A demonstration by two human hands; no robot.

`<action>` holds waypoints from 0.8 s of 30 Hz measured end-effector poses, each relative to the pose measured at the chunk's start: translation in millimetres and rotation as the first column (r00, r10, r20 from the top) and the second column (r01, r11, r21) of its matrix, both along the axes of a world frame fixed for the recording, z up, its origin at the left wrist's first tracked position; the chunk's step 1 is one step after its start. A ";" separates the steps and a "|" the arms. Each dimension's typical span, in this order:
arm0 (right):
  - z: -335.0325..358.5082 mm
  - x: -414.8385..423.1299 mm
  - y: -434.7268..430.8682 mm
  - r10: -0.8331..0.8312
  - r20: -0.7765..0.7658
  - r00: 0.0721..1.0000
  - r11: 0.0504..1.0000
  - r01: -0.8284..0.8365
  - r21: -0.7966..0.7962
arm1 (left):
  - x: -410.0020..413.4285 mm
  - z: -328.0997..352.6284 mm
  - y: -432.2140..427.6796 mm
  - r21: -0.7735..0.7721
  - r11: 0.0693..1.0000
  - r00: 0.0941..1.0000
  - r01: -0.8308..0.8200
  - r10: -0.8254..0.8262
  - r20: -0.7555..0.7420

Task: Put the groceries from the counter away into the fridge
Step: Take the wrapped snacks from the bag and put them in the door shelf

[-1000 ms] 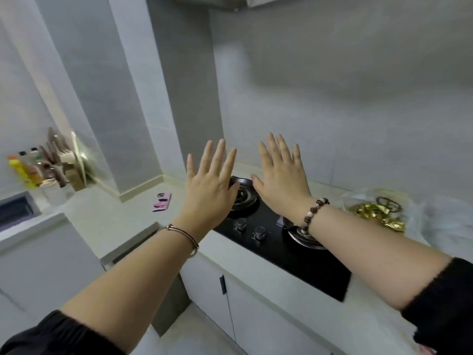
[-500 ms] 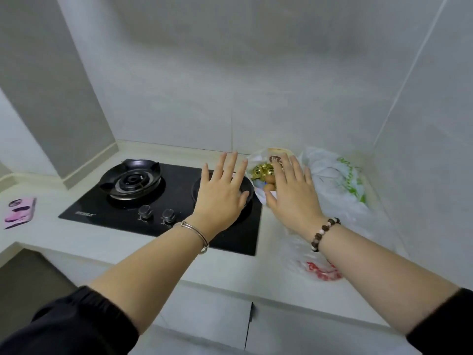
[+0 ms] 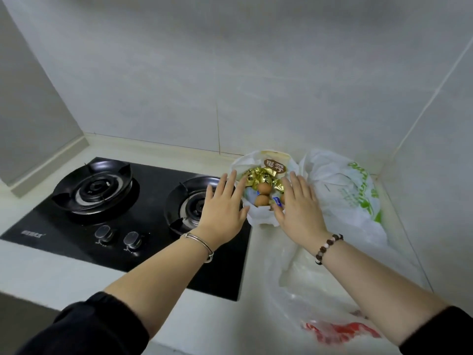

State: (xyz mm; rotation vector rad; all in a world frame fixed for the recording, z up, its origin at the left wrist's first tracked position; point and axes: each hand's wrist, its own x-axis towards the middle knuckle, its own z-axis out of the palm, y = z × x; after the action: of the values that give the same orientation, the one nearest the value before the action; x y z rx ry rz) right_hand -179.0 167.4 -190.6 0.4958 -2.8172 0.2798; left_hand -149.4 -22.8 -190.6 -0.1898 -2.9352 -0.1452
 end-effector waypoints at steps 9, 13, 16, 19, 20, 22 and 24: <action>-47.7 -80.1 -0.5 0.003 0.146 0.989 0.999 -0.010 0.046 | -78.0 -55.2 -7.4 0.100 0.991 0.985 -0.094 0.078 0.156; -60.4 -102.3 -6.3 -0.015 0.171 0.985 0.998 0.006 0.055 | -102.9 -73.5 -13.6 0.091 0.994 0.980 -0.053 0.034 0.198; -62.9 -113.7 -10.7 -0.037 0.200 0.979 0.999 0.032 0.029 | -122.0 -80.9 -18.0 0.078 0.997 0.977 -0.007 -0.009 0.213; -55.8 -133.1 -13.4 -0.041 0.205 0.978 0.999 0.038 0.015 | -145.1 -84.8 -20.3 0.076 0.997 0.977 0.030 -0.046 0.208; -52.6 -141.5 -13.5 -0.046 0.197 0.979 0.999 0.047 0.003 | -153.8 -86.6 -20.2 0.085 0.996 0.976 0.040 -0.057 0.208; -47.1 -156.2 -13.3 -0.066 0.179 0.982 0.997 0.071 -0.019 | -169.4 -90.4 -20.2 0.108 0.993 0.974 0.057 -0.079 0.211; -45.3 -164.2 -13.4 -0.064 0.163 0.985 0.997 0.070 -0.029 | -182.7 -95.6 -18.7 0.112 0.989 0.969 0.095 -0.118 0.215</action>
State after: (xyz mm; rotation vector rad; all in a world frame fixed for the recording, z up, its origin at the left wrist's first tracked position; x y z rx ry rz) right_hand -343.2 154.1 -235.9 0.3862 -2.9738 0.3696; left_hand -332.1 -41.5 -286.1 -0.3367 -3.1290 -0.3525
